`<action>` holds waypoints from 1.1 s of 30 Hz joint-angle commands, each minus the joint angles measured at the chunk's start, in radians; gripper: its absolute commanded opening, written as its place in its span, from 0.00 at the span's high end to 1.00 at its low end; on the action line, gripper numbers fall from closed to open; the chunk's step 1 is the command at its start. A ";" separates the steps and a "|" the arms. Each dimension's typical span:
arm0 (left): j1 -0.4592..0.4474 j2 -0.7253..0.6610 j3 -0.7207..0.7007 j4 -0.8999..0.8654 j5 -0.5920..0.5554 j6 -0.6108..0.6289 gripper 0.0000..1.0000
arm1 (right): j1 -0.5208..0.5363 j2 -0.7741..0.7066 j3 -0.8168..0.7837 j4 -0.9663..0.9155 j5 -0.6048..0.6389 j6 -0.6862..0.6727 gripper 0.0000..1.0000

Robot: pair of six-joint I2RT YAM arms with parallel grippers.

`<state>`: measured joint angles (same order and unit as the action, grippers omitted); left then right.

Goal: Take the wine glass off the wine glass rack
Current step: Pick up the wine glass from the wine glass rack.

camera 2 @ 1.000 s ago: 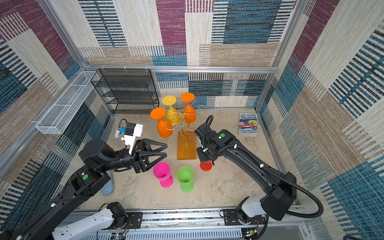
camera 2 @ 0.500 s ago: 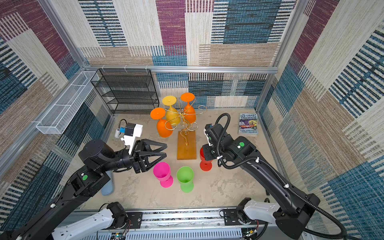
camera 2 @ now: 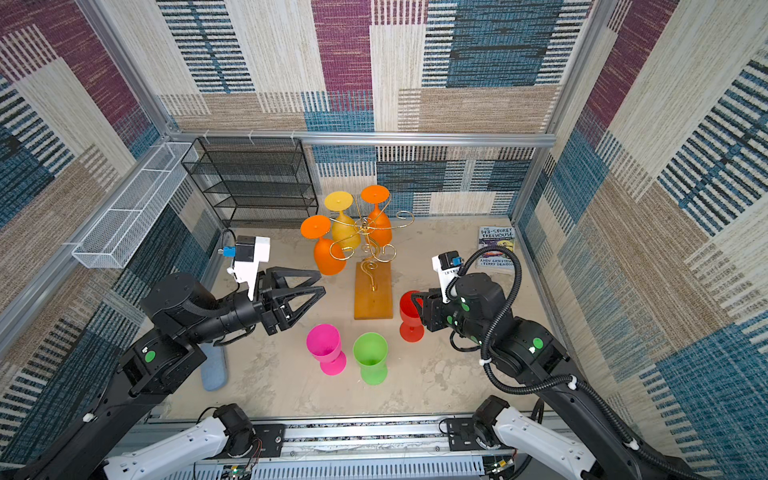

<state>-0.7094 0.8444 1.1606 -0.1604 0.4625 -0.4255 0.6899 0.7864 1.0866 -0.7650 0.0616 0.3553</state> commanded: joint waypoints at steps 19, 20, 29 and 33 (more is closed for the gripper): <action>0.617 0.387 -0.335 1.070 0.298 -1.085 0.45 | 0.000 -0.230 -0.255 0.332 0.104 0.048 0.38; 0.617 0.403 -0.341 1.093 0.300 -1.100 0.45 | 0.000 -0.231 -0.258 0.334 0.105 0.047 0.38; 0.616 0.427 -0.324 1.052 0.306 -1.073 0.47 | 0.000 -0.210 -0.276 0.342 0.113 0.035 0.37; 0.615 0.422 -0.311 0.996 0.312 -1.035 0.48 | 0.000 -0.200 -0.279 0.352 0.109 0.030 0.37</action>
<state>-0.0940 1.2713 0.8379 0.8474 0.7563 -1.4887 0.6899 0.5823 0.8104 -0.4644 0.1661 0.3988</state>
